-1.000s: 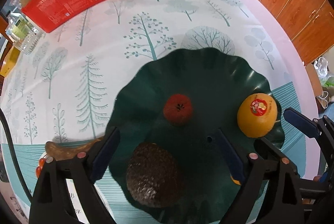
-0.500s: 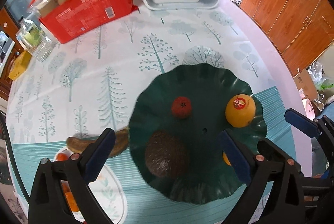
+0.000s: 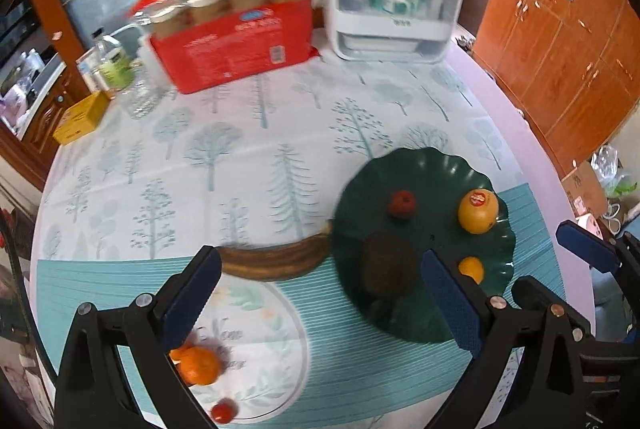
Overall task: Organize fruits
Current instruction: 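Withdraw both tools from the green plate back toward the fruit plate, then move both open tools over the white plate toward the orange and red lychee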
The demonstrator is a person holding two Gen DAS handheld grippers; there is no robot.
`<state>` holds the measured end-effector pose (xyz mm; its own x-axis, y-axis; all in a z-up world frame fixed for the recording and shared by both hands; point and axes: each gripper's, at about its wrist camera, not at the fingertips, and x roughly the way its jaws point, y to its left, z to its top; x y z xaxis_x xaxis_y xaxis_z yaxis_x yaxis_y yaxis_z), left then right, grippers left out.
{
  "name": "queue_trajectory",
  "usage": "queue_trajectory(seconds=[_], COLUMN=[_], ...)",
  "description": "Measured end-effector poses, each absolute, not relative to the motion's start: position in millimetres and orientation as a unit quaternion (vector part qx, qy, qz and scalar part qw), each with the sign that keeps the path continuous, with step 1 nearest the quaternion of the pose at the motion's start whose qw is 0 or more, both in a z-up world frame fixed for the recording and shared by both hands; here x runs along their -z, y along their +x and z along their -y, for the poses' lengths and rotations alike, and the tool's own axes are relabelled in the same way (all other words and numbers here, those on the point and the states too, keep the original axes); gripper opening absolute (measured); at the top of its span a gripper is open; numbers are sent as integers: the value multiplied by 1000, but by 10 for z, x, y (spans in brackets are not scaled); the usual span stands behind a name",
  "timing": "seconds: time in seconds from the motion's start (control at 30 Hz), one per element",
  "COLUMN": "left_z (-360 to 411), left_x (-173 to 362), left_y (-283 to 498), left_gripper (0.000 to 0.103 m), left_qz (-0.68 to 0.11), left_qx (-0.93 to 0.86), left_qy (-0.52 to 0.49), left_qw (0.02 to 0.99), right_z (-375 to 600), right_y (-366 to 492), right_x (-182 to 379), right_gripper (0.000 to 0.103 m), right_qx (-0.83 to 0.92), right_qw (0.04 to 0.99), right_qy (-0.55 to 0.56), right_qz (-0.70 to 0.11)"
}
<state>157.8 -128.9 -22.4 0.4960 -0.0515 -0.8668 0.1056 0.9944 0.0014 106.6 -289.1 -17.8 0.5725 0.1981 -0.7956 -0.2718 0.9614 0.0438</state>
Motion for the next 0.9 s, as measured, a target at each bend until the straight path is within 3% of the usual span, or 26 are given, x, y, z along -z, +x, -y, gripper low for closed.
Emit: queue_trajectory(seconds=[0.53,0.73,0.9], left_z=[-12,-384,-577], left_x=[-17,223,522], left_y=[973,783,705], left_gripper=[100,100,93], left_qz=[-472,-489,-514], left_qx=[14,12,12], left_qy=[-8,-11,2], left_qw=[882,872,858], right_z=[1925,1532,1216], right_y=[715,660,616], right_x=[89,271,548], right_gripper=[61,61,61], right_qx=[-159,-179,-204], right_qw=[886,873,854], right_qy=[-46,-58,-68], right_qz=[-432,-450,-473])
